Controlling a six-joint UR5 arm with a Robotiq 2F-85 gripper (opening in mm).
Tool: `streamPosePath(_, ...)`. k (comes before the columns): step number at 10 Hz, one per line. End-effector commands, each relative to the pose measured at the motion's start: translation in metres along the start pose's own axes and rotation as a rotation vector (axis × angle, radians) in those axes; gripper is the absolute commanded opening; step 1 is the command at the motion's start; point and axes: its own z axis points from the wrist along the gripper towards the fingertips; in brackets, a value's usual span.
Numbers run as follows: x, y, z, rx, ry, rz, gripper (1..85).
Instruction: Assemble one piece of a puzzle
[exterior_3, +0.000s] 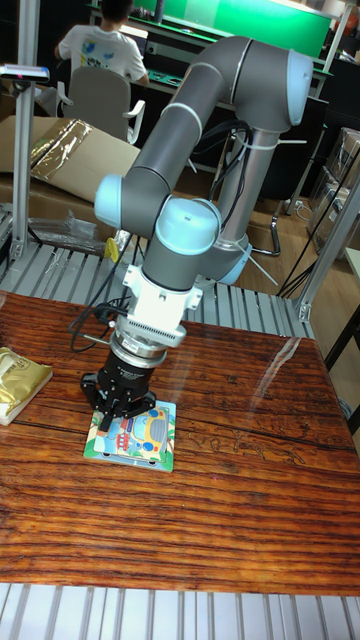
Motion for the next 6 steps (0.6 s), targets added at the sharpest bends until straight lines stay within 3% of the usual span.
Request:
streamPosePath(1,0.0009,-0.0056,-0.002,-0.006,0.003,-0.011,1.3)
streamPosePath(4,0.0085,-0.0097,-0.0063,0.026,0.028,-0.021,1.3)
streamPosePath(6,0.0108,-0.0087,-0.0075,0.026,0.034,-0.013,1.3)
